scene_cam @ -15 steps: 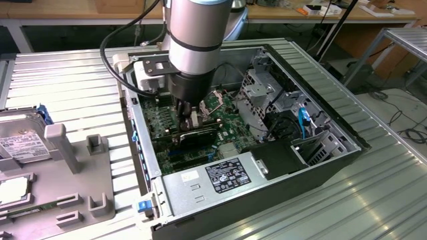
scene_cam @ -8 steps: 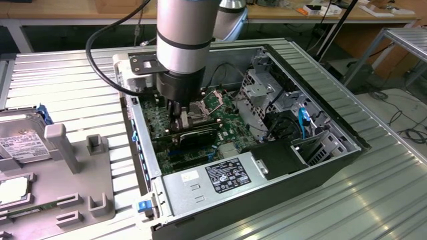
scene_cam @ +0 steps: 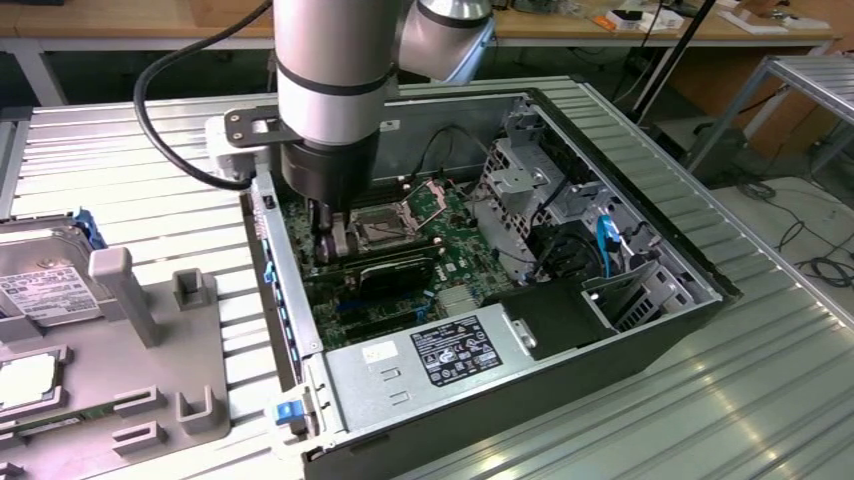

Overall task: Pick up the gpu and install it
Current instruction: 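Press down on the gpu until it lock into place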

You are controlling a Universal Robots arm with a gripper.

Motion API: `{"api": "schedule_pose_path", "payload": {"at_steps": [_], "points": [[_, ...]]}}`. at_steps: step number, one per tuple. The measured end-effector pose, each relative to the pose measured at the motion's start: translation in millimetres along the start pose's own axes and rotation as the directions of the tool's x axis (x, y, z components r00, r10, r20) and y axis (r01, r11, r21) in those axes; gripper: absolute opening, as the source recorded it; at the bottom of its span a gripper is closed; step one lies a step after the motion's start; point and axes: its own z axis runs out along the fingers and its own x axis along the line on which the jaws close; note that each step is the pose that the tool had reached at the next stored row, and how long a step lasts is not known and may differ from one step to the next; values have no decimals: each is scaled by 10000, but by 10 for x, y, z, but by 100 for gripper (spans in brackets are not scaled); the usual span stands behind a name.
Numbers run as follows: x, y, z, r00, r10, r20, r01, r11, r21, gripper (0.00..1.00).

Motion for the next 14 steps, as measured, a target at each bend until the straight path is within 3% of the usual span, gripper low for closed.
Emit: {"api": "schedule_pose_path", "payload": {"at_steps": [9,14], "points": [[-134,62,-3,9999,163,3,-163,9999,5,11],[-165,99,-63,9998,189,-1,-189,9998,5,11]]}}
